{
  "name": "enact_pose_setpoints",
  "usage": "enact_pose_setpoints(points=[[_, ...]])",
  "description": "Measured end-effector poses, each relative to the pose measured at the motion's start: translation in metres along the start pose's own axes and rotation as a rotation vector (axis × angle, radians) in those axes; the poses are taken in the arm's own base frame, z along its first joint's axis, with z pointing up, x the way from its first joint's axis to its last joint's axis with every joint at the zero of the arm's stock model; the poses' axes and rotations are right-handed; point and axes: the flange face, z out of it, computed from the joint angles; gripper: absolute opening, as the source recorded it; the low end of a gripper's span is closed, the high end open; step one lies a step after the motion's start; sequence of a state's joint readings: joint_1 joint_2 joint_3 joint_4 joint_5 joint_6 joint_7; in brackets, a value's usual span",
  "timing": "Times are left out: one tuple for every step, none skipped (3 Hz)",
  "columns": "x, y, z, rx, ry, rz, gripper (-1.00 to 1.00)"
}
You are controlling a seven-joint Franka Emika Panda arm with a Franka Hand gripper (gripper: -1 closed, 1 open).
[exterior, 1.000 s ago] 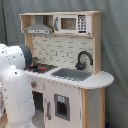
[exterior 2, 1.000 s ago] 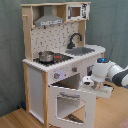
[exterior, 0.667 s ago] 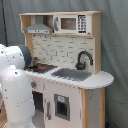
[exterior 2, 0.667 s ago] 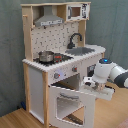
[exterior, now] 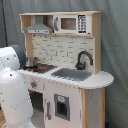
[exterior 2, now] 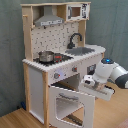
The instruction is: Play with the kitchen
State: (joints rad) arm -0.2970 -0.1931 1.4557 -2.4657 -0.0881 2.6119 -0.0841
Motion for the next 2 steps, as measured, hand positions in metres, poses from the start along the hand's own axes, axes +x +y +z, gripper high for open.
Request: enact_pose_setpoints(points=[[0.0,0.002,-0.001,-0.007,0.001,0.005,1.0],[0.005,0.015,-0.01,-0.051,0.001,0.03,1.0]])
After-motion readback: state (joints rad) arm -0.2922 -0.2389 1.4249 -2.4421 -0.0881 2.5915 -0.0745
